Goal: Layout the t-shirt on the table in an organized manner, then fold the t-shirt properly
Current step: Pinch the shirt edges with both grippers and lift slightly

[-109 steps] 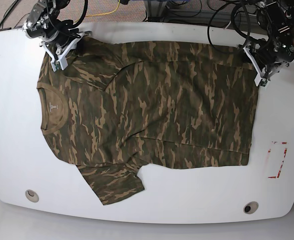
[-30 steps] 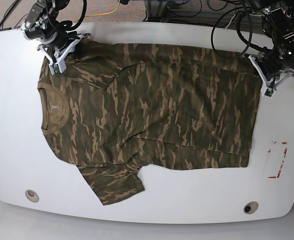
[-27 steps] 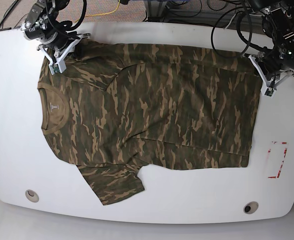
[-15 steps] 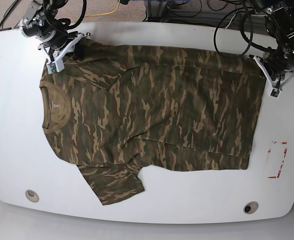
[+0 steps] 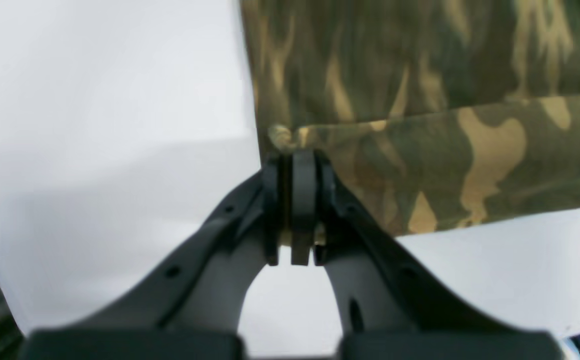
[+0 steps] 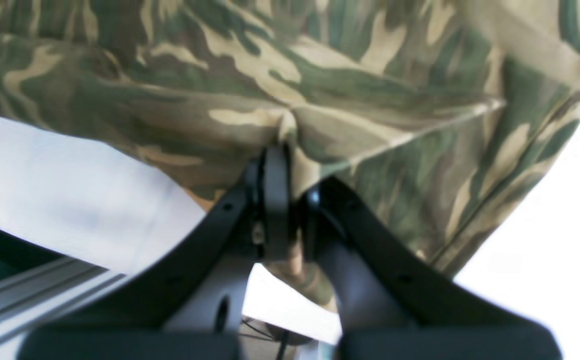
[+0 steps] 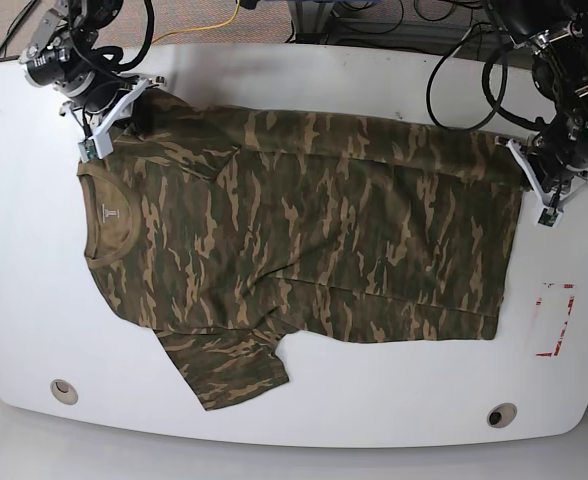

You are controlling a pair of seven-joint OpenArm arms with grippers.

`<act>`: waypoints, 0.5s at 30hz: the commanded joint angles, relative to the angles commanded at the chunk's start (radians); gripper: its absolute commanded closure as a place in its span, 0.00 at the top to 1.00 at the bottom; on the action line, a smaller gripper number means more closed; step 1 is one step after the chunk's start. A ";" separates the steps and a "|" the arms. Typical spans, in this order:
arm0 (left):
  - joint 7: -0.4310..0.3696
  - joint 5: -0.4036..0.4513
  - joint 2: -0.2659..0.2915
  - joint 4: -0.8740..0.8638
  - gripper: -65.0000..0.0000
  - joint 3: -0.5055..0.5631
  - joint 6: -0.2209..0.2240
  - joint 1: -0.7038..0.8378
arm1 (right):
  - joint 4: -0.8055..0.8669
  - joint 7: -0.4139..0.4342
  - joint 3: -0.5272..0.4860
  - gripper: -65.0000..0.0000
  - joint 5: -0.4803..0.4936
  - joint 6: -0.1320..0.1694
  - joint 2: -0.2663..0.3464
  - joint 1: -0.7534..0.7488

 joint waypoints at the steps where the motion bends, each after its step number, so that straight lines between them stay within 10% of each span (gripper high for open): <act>1: -0.002 0.000 0.000 -0.002 0.00 0.009 0.000 -0.011 | 0.000 0.000 -0.003 0.00 0.011 0.000 0.005 0.005; 15: -0.012 -0.002 -0.003 -0.110 0.00 0.095 0.000 -0.097 | -0.003 -0.026 -0.008 0.00 0.031 0.000 0.038 0.114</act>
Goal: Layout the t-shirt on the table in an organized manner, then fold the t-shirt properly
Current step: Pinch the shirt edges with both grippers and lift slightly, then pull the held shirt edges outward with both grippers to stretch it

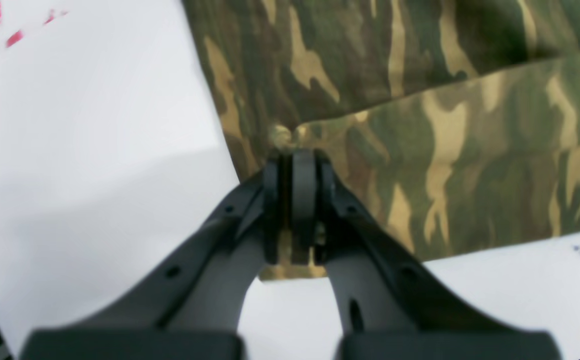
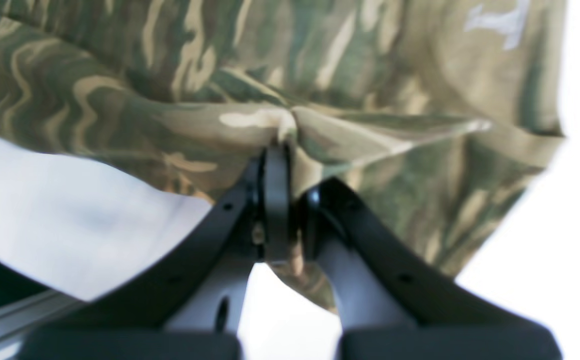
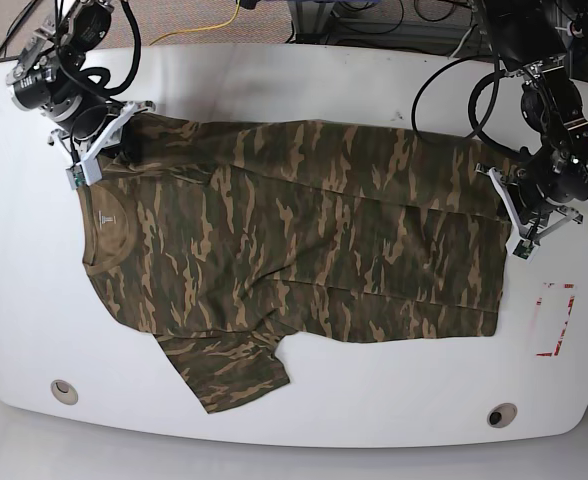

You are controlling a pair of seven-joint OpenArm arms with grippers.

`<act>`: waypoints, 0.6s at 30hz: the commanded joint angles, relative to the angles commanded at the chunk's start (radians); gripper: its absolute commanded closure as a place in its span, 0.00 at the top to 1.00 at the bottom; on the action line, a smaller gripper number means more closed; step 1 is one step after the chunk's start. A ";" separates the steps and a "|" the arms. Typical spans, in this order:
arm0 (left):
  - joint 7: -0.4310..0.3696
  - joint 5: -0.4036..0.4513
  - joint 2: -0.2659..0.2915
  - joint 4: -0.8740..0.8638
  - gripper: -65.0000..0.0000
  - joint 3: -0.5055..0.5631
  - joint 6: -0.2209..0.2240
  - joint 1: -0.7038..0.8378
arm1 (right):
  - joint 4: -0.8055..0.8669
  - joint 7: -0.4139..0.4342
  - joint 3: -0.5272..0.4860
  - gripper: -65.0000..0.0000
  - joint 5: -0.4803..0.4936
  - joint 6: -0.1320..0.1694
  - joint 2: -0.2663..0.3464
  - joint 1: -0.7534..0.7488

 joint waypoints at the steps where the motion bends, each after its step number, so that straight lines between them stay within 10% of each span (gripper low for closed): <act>1: -0.011 0.000 -0.002 -0.011 0.00 0.002 0.000 -0.009 | 0.000 -0.002 0.000 0.00 0.000 0.000 0.002 0.008; 18: -0.054 0.054 0.002 -0.120 0.01 0.005 0.000 -0.072 | -0.020 -0.003 -0.031 0.01 0.009 0.000 0.029 0.094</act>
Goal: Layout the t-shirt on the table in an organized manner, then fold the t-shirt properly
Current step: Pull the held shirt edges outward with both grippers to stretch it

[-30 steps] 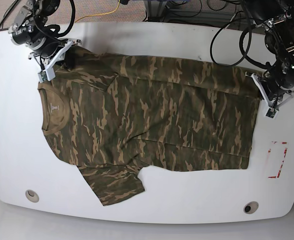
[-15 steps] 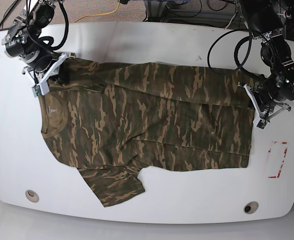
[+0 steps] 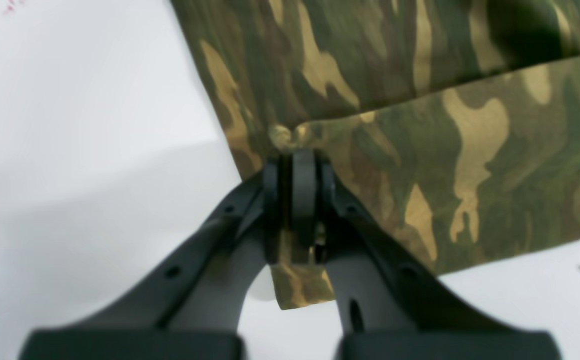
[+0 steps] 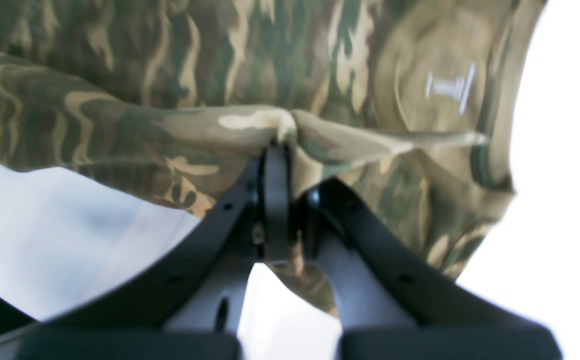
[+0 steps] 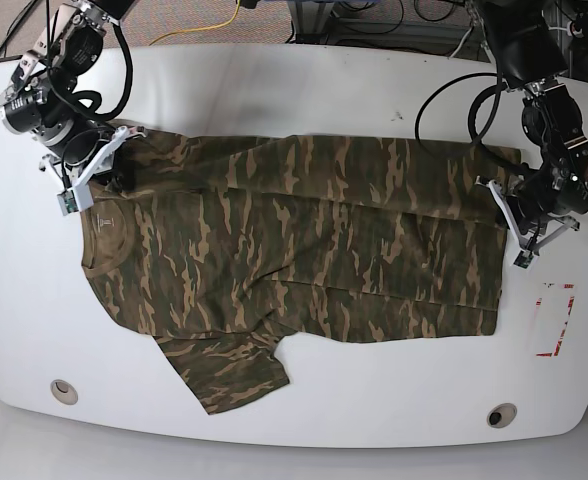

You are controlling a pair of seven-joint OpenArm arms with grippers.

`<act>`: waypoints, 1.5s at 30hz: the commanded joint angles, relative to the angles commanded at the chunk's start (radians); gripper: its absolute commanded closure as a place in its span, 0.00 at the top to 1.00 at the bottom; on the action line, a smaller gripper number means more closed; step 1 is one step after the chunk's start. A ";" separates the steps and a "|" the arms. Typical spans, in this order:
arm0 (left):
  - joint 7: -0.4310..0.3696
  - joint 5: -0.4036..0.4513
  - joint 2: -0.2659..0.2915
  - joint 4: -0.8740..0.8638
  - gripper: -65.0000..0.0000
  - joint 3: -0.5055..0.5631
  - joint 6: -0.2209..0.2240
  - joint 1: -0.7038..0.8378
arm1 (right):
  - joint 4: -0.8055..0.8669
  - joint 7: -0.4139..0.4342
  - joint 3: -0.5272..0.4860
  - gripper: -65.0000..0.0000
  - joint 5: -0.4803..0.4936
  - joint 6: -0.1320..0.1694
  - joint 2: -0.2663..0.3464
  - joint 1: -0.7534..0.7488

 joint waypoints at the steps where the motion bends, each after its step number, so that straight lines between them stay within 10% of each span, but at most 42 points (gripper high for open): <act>1: -0.014 0.000 0.000 -0.006 0.01 0.002 0.000 -0.008 | 0.000 0.000 -0.012 0.01 0.000 0.000 0.006 0.005; 27: -0.242 0.002 -0.021 -0.275 0.01 0.068 0.000 -0.041 | -0.299 0.127 -0.164 0.01 0.072 0.000 0.135 0.077; 45: -0.262 0.002 -0.081 -0.333 0.01 0.117 0.000 -0.077 | -0.407 0.150 -0.161 0.01 0.066 0.000 0.189 0.077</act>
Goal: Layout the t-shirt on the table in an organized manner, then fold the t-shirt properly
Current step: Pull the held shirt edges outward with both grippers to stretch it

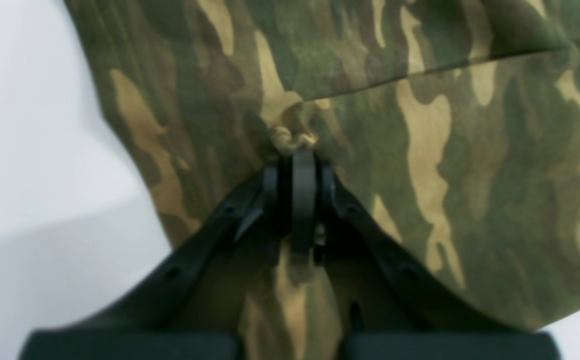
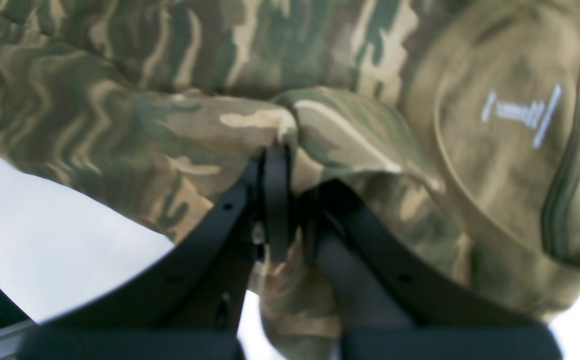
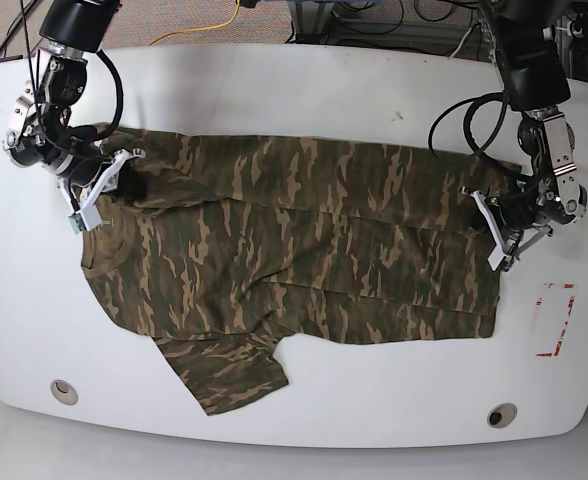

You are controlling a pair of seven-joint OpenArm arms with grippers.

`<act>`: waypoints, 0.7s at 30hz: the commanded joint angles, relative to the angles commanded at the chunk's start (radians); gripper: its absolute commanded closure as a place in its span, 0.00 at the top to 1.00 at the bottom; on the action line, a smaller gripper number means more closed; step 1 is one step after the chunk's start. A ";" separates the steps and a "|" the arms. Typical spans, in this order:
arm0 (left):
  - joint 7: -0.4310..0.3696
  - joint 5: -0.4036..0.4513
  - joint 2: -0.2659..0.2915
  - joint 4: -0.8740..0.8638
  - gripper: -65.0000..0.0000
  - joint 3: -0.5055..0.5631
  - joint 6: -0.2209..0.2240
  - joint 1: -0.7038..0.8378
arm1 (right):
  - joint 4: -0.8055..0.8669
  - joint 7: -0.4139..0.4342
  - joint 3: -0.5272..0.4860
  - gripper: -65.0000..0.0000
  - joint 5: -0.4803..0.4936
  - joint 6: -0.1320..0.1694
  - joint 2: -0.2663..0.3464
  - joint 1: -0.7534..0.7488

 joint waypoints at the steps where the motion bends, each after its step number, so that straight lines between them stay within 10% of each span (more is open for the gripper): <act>1: 0.000 0.000 -0.002 0.000 0.01 0.000 0.000 -0.002 | -0.005 0.003 0.000 0.01 0.000 0.000 0.002 0.000; 11: 0.002 0.000 -0.002 0.000 0.01 0.000 0.000 -0.002 | -0.040 0.031 0.000 0.03 0.000 0.000 0.008 0.000; 16: 0.003 0.000 -0.002 0.000 0.05 0.000 0.000 -0.003 | -0.037 0.031 0.000 0.39 0.000 0.000 0.009 0.000; 21: 0.005 0.000 -0.002 0.003 0.34 0.000 0.000 -0.003 | 0.040 0.031 0.000 0.86 0.000 0.000 0.009 -0.002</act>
